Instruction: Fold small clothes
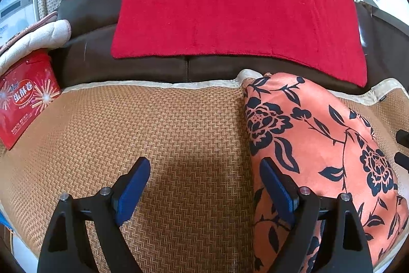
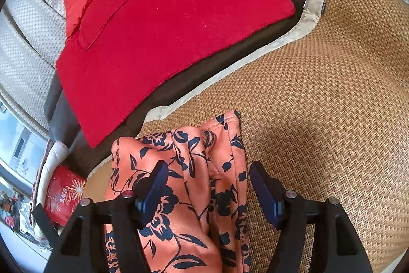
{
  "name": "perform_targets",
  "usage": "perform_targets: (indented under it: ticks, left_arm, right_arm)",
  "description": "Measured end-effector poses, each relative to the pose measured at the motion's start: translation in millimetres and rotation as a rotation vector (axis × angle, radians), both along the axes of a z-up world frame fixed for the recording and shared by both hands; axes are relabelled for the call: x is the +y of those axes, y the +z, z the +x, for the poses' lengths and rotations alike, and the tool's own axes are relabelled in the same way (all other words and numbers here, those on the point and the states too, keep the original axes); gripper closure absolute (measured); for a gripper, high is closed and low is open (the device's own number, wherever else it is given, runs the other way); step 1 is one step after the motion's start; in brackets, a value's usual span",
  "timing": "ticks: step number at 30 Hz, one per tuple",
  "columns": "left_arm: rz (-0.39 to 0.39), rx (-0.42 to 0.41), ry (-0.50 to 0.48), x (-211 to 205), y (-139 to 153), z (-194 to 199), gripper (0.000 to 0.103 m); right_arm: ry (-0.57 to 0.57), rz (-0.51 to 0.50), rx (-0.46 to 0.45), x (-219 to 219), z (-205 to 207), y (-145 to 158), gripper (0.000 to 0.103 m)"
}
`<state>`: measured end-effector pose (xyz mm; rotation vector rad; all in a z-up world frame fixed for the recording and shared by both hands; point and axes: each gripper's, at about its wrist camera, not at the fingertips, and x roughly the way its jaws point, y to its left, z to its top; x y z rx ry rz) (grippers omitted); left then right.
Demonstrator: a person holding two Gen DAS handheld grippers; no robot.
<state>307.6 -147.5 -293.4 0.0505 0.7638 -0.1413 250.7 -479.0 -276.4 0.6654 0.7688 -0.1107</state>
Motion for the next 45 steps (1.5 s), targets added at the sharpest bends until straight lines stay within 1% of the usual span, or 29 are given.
perform_targets:
  ticks: [5,40,43,45]
  left_arm:
    - [-0.004,0.000,0.000,0.4,2.4,-0.4,0.015]
    - [-0.005,-0.005,0.002,-0.3,4.5,-0.5,0.015]
    - [-0.004,-0.007,0.001,-0.3,4.8,-0.8,0.015]
    - [-0.004,-0.008,0.000,-0.2,5.7,-1.6,0.015]
  right_arm:
    - [-0.004,0.001,-0.008,1.3,0.6,-2.1,0.033]
    - [0.017,0.020,0.017,2.5,4.6,-10.1,0.033]
    - [0.019,0.018,0.004,4.3,4.3,-7.6,0.033]
    - [0.035,0.015,-0.031,7.5,4.4,-1.8,0.033]
